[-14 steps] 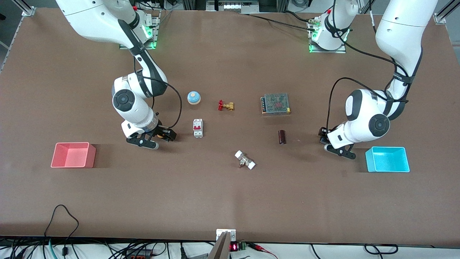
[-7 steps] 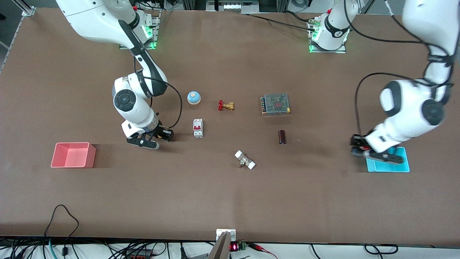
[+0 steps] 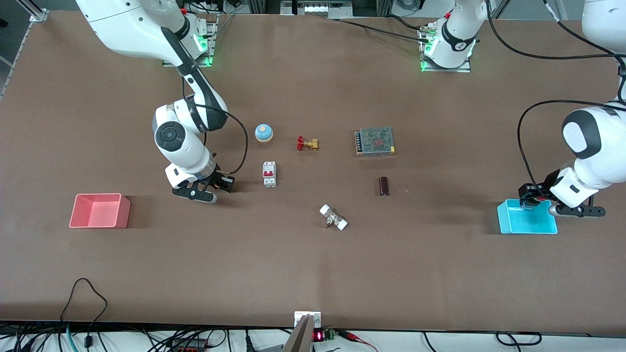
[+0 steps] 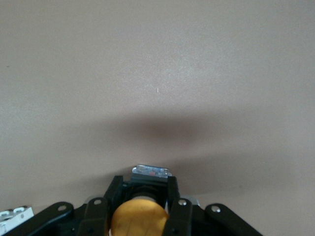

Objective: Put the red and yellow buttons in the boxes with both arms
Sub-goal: 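Carry the yellow button to the pink box while the left gripper carries red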

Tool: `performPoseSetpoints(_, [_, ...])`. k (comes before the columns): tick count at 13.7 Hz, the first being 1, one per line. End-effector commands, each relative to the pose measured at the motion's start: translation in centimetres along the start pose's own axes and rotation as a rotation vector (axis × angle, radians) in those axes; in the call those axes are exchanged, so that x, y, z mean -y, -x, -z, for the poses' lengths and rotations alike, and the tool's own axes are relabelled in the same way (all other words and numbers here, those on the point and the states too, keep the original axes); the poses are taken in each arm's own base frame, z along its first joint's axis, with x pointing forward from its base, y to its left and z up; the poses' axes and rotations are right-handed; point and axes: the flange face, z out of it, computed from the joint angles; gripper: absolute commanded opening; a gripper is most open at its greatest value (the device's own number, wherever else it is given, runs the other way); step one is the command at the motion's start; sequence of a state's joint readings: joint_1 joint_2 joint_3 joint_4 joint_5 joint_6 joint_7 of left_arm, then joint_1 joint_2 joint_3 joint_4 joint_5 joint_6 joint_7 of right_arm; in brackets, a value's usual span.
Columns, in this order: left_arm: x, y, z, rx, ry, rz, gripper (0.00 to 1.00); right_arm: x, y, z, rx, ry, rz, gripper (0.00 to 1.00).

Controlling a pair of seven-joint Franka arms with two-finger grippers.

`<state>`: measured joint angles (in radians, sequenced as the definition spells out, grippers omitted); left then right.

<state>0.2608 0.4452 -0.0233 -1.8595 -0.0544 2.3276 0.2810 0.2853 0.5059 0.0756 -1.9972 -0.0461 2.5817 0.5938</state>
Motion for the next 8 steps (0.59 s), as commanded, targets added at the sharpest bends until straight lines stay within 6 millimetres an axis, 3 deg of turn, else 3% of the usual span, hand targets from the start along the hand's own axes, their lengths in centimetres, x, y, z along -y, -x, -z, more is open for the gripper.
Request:
performPoseSetpoints(1, [1.5, -2.6, 0.5, 0.001, -0.006, 0.006, 0.21, 0.1, -1.1, 0.8, -0.025, -0.001, 0.019, 0.3])
performPoseSetpoints(3, [1.6, -3.8, 0.8, 0.007, -0.004, 0.001, 0.2, -0.9, -2.6, 4.4, -0.013, 0.019, 0.065, 0.3])
performPoseSetpoints(5, [1.7, -3.9, -0.8, 0.028, 0.002, 0.001, 0.2, -2.6, -4.7, 9.0, 0.022, 0.046, 0.129, 0.3])
performPoseSetpoints(6, [1.8, -4.0, -1.8, 0.04, 0.005, -0.002, 0.2, -4.3, -5.8, 11.7, 0.028, 0.049, 0.177, 0.3])
performPoseSetpoints(8, [2.2, -3.6, -4.0, 0.069, 0.012, 0.004, 0.2, -10.4, -8.3, 15.5, 0.054, 0.062, 0.245, 0.3])
